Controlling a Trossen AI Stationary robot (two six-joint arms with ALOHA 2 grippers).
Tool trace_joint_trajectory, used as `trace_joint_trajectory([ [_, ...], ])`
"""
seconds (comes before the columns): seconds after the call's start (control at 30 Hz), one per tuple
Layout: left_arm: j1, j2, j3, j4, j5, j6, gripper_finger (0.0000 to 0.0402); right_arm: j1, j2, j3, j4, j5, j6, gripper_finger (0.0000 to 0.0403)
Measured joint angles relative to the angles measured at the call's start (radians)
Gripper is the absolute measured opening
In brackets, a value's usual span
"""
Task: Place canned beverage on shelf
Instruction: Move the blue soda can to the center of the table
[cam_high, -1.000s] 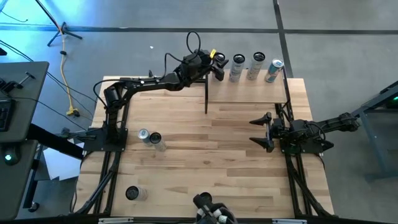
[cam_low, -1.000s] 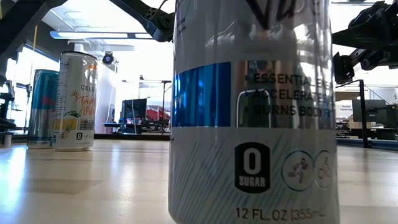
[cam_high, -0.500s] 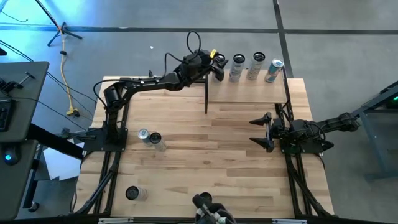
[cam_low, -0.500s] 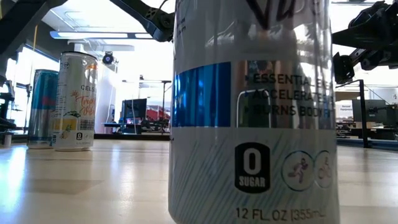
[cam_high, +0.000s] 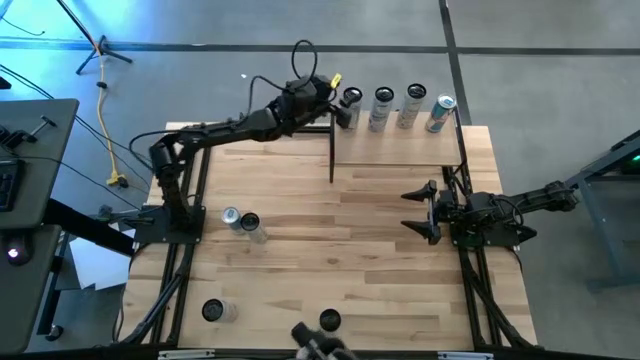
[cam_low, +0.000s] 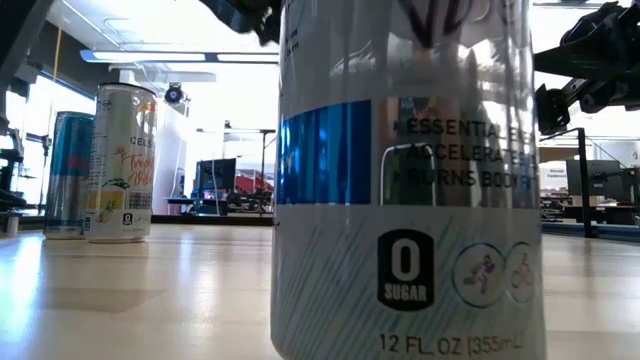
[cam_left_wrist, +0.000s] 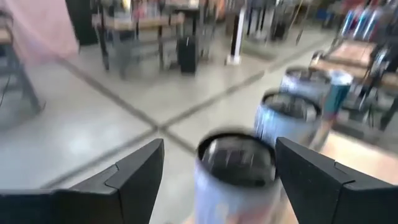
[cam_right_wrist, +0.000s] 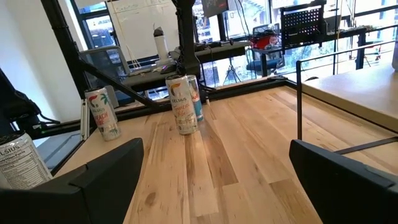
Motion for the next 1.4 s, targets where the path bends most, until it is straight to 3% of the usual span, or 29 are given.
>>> trace_joint_trajectory([
  [0.17, -0.056, -0.133, -0.024, -0.315, -0.010, -0.042, 0.0278, 0.000, 0.000, 0.000, 0.000, 0.000, 0.000, 0.0389],
  [0.3, -0.183, -0.289, -0.146, -0.514, -0.061, -0.129, 0.0278, 0.000, 0.000, 0.000, 0.000, 0.000, 0.000, 0.0389],
  [0.4, -0.346, -0.410, -0.276, -0.591, -0.196, -0.269, 0.0278, 0.000, 0.000, 0.000, 0.000, -0.001, 0.000, 0.0389],
  [0.53, -0.576, -0.518, -0.428, -0.589, -0.452, -0.498, 0.0278, 0.000, 0.000, 0.000, 0.000, -0.001, 0.000, 0.0389],
  [0.63, -0.721, -0.549, -0.506, -0.592, -0.608, -0.670, 0.0278, 0.000, 0.000, 0.000, 0.000, -0.001, 0.000, 0.0389],
  [0.8, -0.900, -0.539, -0.552, -0.660, -0.784, -0.899, 0.0278, 0.000, 0.000, 0.000, 0.000, -0.001, 0.000, 0.0389],
  [1.03, -1.047, -0.521, -0.556, -0.754, -0.818, -1.020, 0.0284, 0.000, 0.000, 0.000, 0.000, -0.005, 0.000, 0.0389],
  [1.4, -1.142, -0.493, -0.556, -0.662, -0.787, -1.053, 0.0289, 0.000, 0.000, 0.000, 0.000, -0.005, 0.000, 0.0389],
])
